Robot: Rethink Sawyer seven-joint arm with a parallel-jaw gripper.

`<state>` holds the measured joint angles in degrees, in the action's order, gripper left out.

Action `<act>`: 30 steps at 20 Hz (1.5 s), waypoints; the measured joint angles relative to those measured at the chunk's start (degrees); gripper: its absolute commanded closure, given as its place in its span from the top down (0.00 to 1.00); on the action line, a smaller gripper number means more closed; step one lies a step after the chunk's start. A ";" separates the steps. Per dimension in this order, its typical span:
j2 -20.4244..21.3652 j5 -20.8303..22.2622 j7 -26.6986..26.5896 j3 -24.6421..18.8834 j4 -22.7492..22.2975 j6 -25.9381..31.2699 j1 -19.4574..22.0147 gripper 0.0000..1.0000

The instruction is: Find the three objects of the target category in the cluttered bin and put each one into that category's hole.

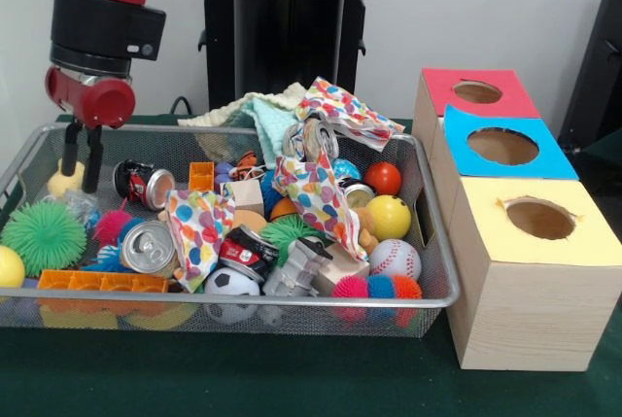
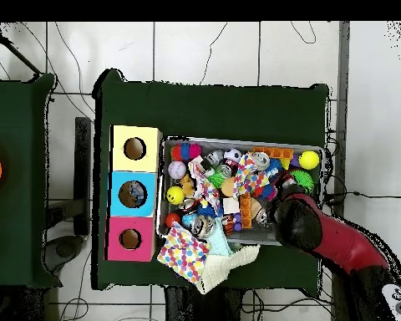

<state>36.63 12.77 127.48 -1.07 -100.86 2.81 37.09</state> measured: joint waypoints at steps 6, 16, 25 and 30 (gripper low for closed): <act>-1.23 0.00 0.00 0.02 1.15 -1.04 0.00 1.00; -3.57 0.00 0.00 0.23 1.54 -1.17 0.00 1.00; -3.85 0.01 0.00 0.24 2.53 -1.17 0.11 1.00; -3.85 0.41 0.00 0.39 3.95 -1.17 0.14 1.00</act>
<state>32.78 13.18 127.48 -0.68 -96.91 1.65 37.23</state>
